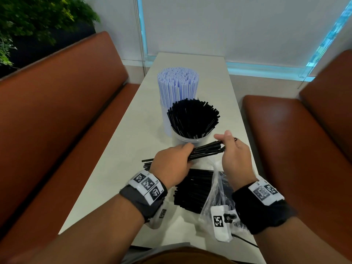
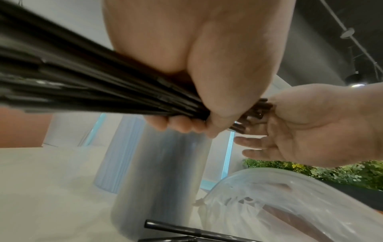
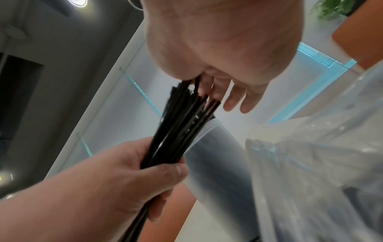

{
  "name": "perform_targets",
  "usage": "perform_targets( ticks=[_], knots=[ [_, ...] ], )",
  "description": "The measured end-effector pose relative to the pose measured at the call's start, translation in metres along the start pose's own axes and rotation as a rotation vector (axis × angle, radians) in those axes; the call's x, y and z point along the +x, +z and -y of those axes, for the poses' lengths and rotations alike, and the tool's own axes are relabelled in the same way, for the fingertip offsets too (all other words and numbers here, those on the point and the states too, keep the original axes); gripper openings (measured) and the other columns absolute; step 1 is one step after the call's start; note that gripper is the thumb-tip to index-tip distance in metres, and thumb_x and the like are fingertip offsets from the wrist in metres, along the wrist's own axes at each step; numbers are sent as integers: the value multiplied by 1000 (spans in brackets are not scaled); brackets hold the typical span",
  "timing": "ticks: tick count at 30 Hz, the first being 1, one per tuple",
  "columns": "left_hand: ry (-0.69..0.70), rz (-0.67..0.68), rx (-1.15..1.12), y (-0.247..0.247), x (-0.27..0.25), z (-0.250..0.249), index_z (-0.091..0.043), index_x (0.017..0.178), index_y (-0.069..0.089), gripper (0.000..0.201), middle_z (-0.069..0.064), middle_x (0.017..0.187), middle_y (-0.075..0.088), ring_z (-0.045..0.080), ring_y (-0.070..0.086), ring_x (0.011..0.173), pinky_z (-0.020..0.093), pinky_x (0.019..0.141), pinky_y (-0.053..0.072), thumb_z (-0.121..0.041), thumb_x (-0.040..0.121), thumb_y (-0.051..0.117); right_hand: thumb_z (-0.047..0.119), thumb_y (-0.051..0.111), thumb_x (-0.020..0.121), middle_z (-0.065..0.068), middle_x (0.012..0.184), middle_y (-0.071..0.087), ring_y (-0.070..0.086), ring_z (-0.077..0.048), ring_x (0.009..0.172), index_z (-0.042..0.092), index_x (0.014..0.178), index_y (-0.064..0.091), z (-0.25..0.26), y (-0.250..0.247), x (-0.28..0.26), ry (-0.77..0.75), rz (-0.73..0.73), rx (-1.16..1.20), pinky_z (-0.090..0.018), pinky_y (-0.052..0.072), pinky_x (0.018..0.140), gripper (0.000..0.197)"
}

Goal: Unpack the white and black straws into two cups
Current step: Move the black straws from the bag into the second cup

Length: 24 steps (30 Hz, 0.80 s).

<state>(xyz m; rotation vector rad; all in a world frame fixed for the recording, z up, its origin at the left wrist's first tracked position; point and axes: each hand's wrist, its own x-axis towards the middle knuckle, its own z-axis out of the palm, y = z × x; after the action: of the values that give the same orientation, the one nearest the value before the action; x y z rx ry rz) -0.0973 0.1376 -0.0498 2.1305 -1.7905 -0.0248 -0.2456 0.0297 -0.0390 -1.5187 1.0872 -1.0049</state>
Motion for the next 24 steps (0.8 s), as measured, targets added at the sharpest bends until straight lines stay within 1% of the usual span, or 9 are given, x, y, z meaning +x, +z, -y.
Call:
perform_targets(
  ticks=[2, 6, 9, 14, 16, 18, 20, 22, 24],
  knots=[
    [11, -24, -28, -1, -2, 2, -21, 111, 51, 18, -2, 95, 63, 24, 60, 77, 32, 58, 39, -26, 94, 55, 44, 37, 105, 6, 103, 73, 66, 3, 95, 30, 110, 71, 0, 0, -1, 60, -11, 144, -33, 53, 96, 37],
    [-11, -38, -35, -1, 1, -5, -20, 113, 52, 22, -2, 97, 65, 25, 62, 80, 35, 62, 49, -30, 93, 57, 46, 33, 100, 8, 113, 74, 70, -10, 101, 39, 120, 62, 0, 7, -4, 102, 87, 286, -31, 55, 82, 36],
    [-45, -22, -52, 1, 5, -11, -23, 115, 51, 26, -2, 97, 66, 26, 64, 81, 38, 65, 53, -32, 92, 58, 47, 33, 98, 6, 114, 75, 70, -13, 106, 41, 119, 64, 3, 14, -7, 102, 143, 314, -33, 55, 86, 38],
    [-135, -33, -99, -3, 5, -5, -27, 129, 48, 37, -3, 97, 66, 25, 64, 82, 33, 63, 46, -27, 92, 55, 43, 33, 101, 5, 108, 74, 71, -13, 99, 40, 104, 67, 8, 10, -6, 0, -79, 343, -27, 55, 75, 34],
    [-105, -33, -93, -4, 4, -15, -25, 117, 50, 27, -3, 88, 64, 26, 63, 77, 32, 59, 40, -31, 92, 57, 44, 32, 102, 8, 108, 73, 70, -12, 98, 41, 101, 65, 10, 14, -10, -43, -165, 324, -28, 56, 75, 33],
    [-65, -37, -85, -1, 3, -28, -26, 98, 43, 20, -7, 75, 53, 26, 60, 68, 31, 56, 38, -34, 90, 60, 45, 30, 103, 11, 111, 71, 66, -13, 106, 44, 99, 64, 12, 18, -15, -73, -244, 272, -41, 54, 89, 34],
    [-61, -54, -107, 3, 4, -36, -27, 92, 37, 24, -10, 69, 44, 22, 50, 62, 30, 54, 37, -35, 90, 61, 47, 28, 103, 12, 114, 71, 63, -13, 111, 45, 100, 64, 14, 17, -15, -65, -294, 280, -43, 51, 97, 36],
    [-92, -47, -159, 2, 6, -36, -25, 98, 44, 18, -8, 73, 51, 22, 51, 65, 32, 56, 42, -35, 93, 58, 50, 28, 100, 12, 109, 71, 65, -9, 105, 45, 100, 66, 15, 12, -10, -37, -338, 337, -36, 54, 86, 38],
    [-135, -27, -208, 1, 6, -32, -24, 110, 50, 19, -4, 83, 63, 24, 60, 75, 36, 63, 51, -35, 95, 56, 49, 30, 100, 8, 90, 65, 64, -5, 85, 39, 94, 66, 13, 6, -7, -64, -379, 312, -31, 51, 74, 38]
  ],
)
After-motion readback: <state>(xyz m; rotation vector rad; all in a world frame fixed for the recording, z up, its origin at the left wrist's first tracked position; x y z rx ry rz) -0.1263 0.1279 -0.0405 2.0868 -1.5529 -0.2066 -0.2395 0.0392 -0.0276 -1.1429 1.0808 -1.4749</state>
